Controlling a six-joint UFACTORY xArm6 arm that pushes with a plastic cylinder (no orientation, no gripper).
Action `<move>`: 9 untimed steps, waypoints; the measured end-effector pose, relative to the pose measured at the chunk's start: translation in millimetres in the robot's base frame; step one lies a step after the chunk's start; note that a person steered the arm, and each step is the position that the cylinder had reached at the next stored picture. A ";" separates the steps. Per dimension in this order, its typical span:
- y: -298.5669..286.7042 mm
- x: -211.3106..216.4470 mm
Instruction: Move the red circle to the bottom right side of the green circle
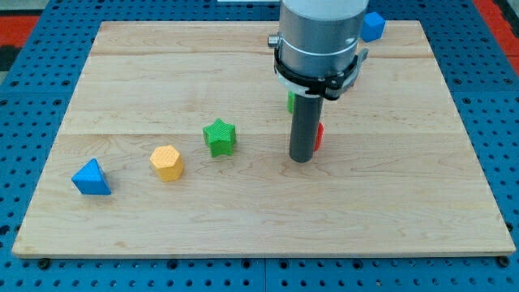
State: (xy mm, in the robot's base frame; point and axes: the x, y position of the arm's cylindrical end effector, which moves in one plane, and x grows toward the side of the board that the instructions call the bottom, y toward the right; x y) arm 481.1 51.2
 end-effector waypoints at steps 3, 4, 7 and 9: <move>52.1 11.8; 45.8 -2.2; 6.1 -24.4; 26.5 -53.3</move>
